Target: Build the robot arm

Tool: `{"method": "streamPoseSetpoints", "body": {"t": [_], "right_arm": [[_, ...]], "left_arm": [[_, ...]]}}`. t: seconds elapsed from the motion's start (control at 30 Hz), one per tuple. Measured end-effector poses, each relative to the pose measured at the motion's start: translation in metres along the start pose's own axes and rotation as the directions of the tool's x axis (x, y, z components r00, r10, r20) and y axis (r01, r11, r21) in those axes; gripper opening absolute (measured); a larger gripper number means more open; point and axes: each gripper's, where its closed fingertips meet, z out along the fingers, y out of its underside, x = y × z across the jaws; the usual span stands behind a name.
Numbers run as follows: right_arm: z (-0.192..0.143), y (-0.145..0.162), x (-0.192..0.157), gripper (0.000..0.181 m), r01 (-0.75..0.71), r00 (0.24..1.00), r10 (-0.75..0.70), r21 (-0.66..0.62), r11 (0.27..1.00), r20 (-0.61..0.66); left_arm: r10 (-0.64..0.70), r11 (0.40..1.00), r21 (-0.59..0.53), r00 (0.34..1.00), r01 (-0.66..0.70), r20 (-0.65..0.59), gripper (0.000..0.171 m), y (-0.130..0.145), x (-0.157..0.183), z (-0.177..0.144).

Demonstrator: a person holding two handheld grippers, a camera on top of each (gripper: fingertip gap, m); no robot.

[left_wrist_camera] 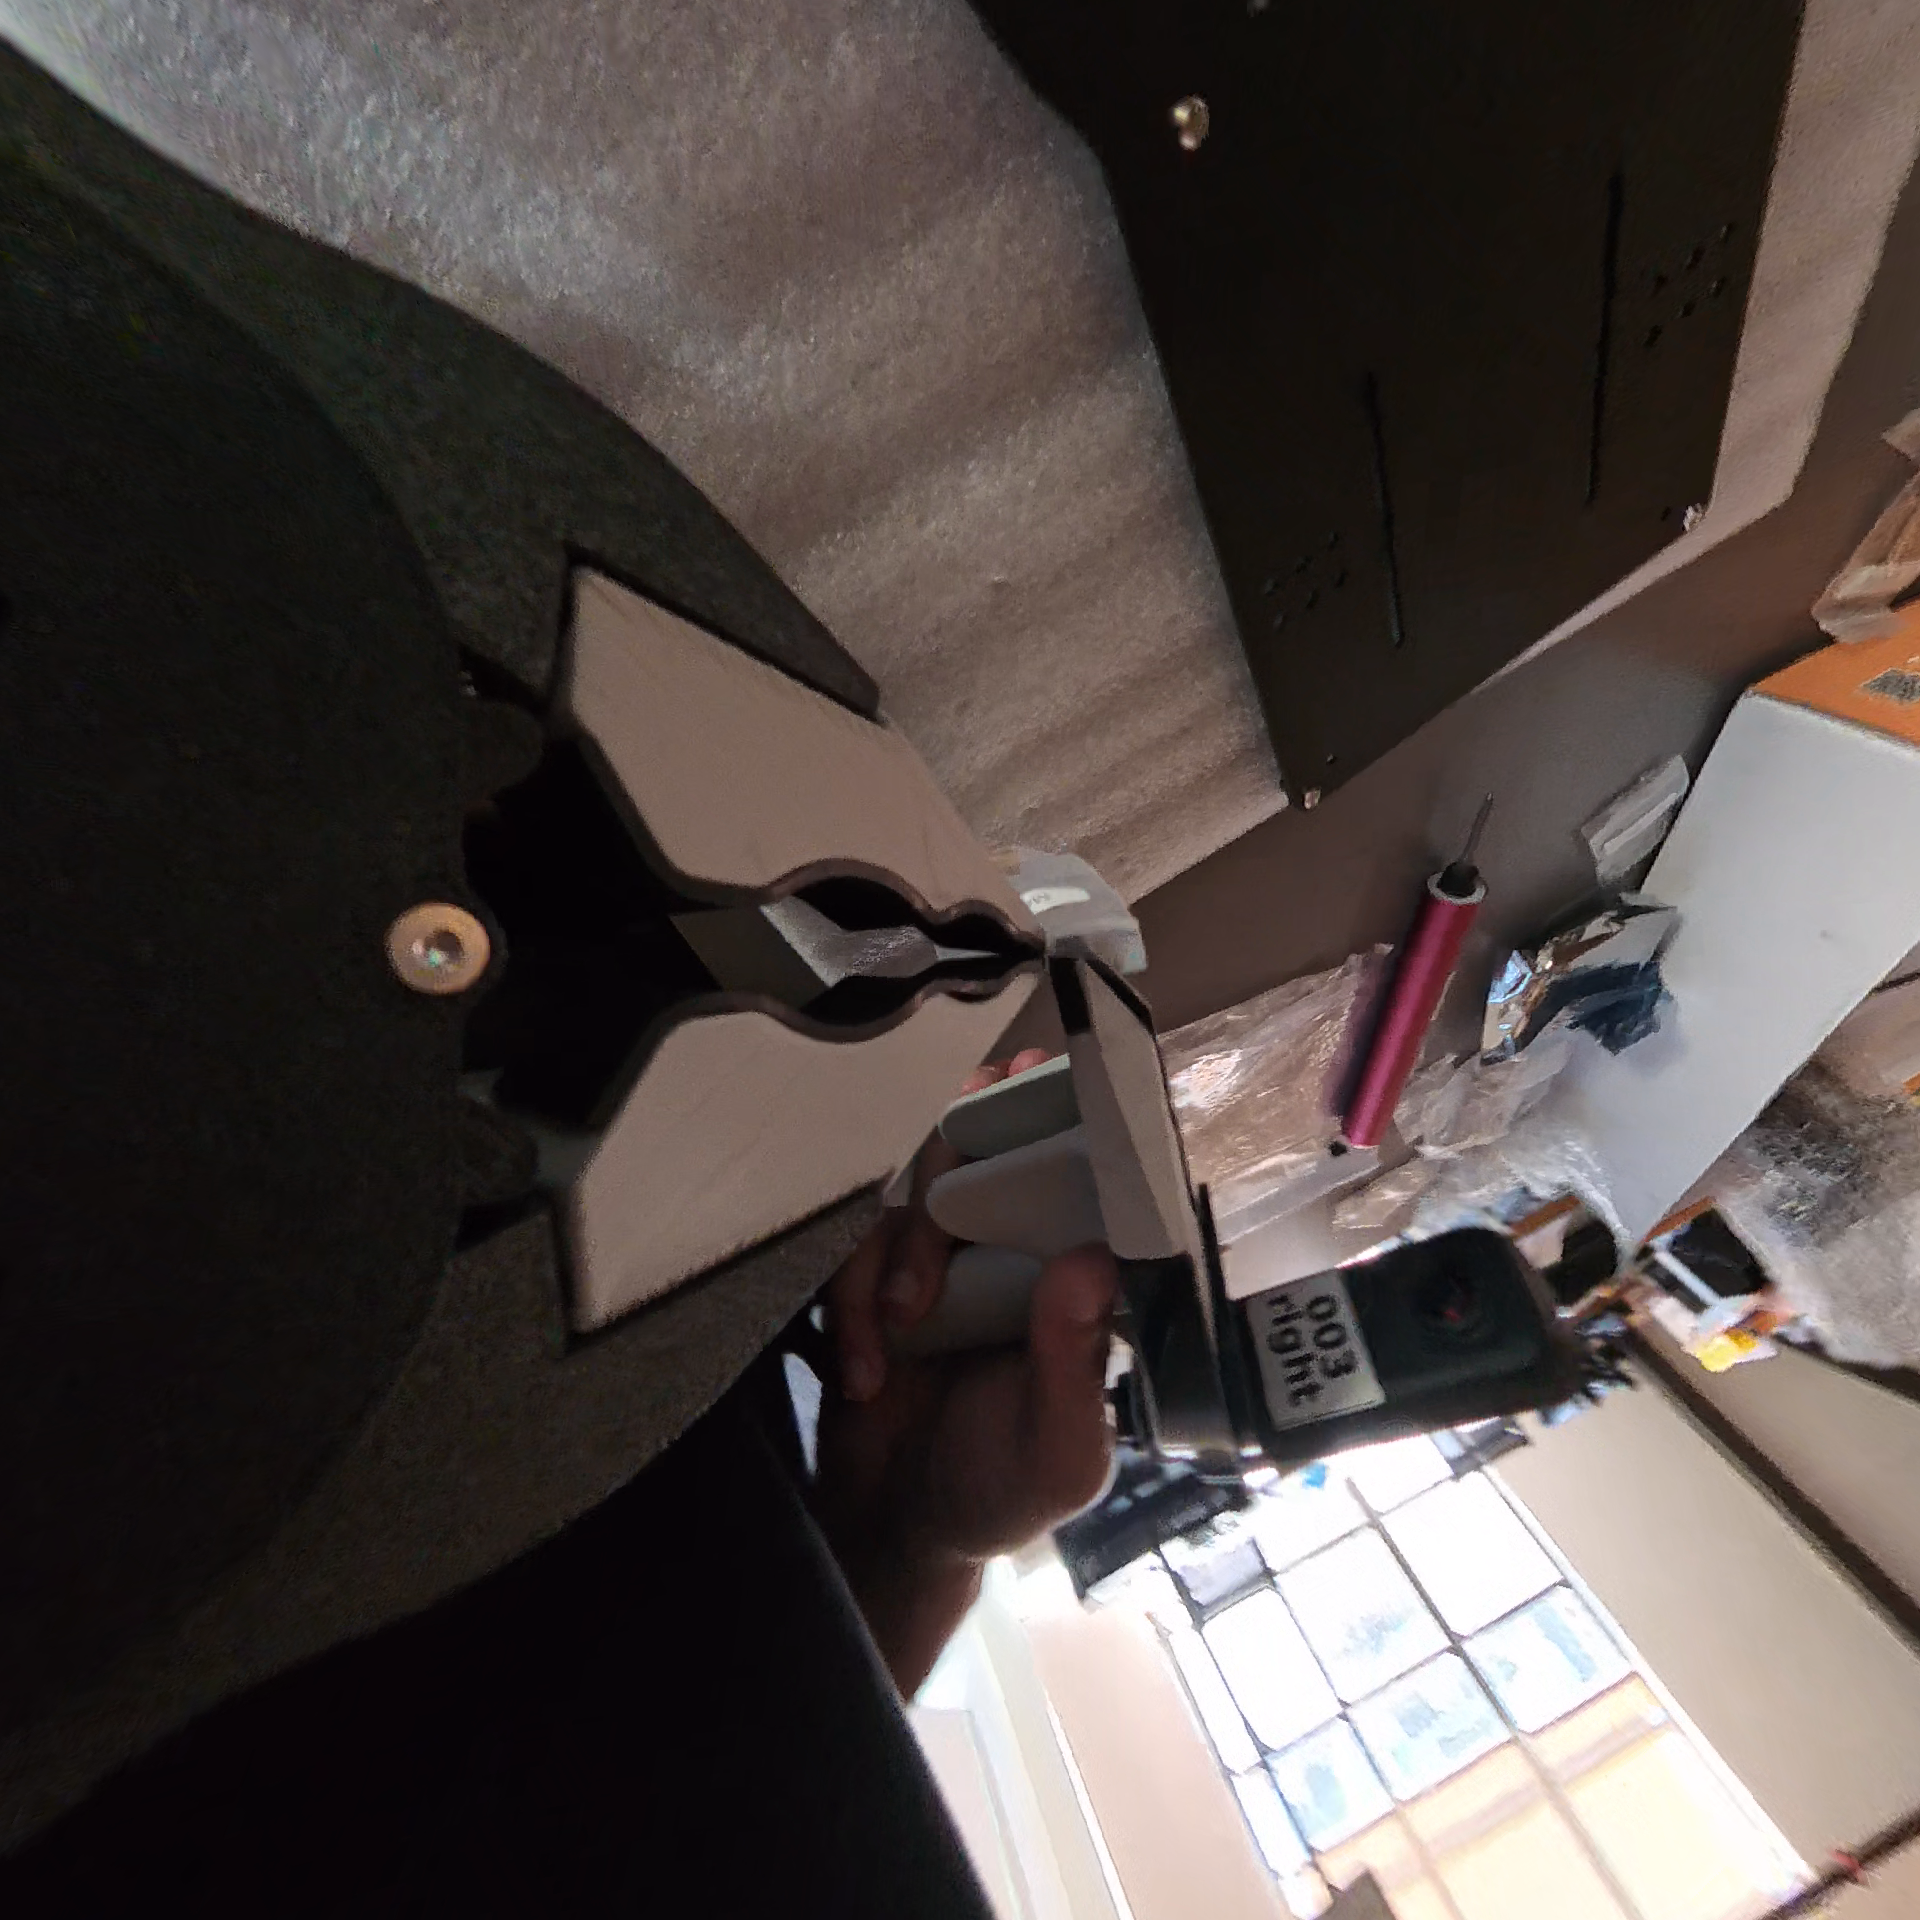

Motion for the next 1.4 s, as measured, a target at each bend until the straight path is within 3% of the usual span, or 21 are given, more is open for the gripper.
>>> {"method": "streamPoseSetpoints", "body": {"t": [0.13,0.27,0.43,0.57,0.63,0.7,0.77,0.83,0.9,1.03,1.3,1.4], "right_arm": [[0.003,0.005,0.011,0.000,0.016,0.991,-0.017,-0.008,1.000,-0.136],[0.002,0.010,0.015,0.000,0.044,0.961,-0.050,-0.030,0.999,-0.274],[-0.002,0.015,0.021,0.000,0.060,0.933,-0.084,-0.077,0.995,-0.350],[0.001,0.012,0.007,0.000,0.102,0.948,-0.122,-0.083,0.991,-0.295],[0.005,0.004,-0.005,0.000,0.217,0.942,-0.230,-0.079,0.973,-0.244],[0.003,-0.004,-0.006,0.002,0.439,0.850,-0.457,-0.129,0.889,-0.261],[-0.001,-0.013,-0.008,0.026,0.645,0.694,-0.665,-0.172,0.745,-0.276],[-0.002,-0.023,-0.007,0.047,0.759,0.557,-0.773,-0.193,0.622,-0.303],[0.005,-0.023,-0.009,0.063,0.806,0.502,-0.827,-0.211,0.554,-0.253],[0.021,-0.019,-0.007,0.063,0.824,0.509,-0.856,-0.234,0.516,-0.096],[0.019,-0.024,-0.019,0.014,0.828,0.545,-0.838,-0.172,0.534,0.026],[0.022,-0.027,-0.018,0.040,0.831,0.536,-0.844,-0.173,0.529,-0.009]], "left_arm": [[-0.076,0.997,0.020,0.994,0.075,0.084,0.000,0.004,-0.016,0.001],[0.050,0.999,-0.012,0.981,-0.048,0.190,0.000,0.007,-0.018,0.001],[0.140,0.990,-0.032,0.949,-0.137,0.284,0.000,0.005,-0.022,0.000],[0.115,0.993,-0.011,0.951,-0.117,0.286,0.000,-0.001,-0.025,-0.001],[0.053,0.998,0.013,0.968,-0.058,0.243,0.000,-0.006,-0.023,-0.002],[-0.015,1.000,0.026,0.981,0.010,0.195,0.000,-0.012,-0.020,-0.002],[-0.100,0.995,0.030,0.984,0.097,0.147,0.000,-0.019,-0.015,-0.002],[-0.209,0.978,0.027,0.971,0.207,0.113,0.000,-0.022,-0.013,-0.003],[-0.311,0.950,0.017,0.948,0.311,0.068,0.000,-0.025,-0.012,-0.003],[-0.450,0.893,0.005,0.892,0.450,-0.032,0.000,-0.035,-0.007,-0.006],[-0.406,0.914,-0.041,0.913,0.405,-0.047,0.000,-0.039,-0.010,-0.016],[-0.398,0.917,-0.055,0.916,0.396,-0.055,0.000,-0.039,-0.010,-0.018]]}}
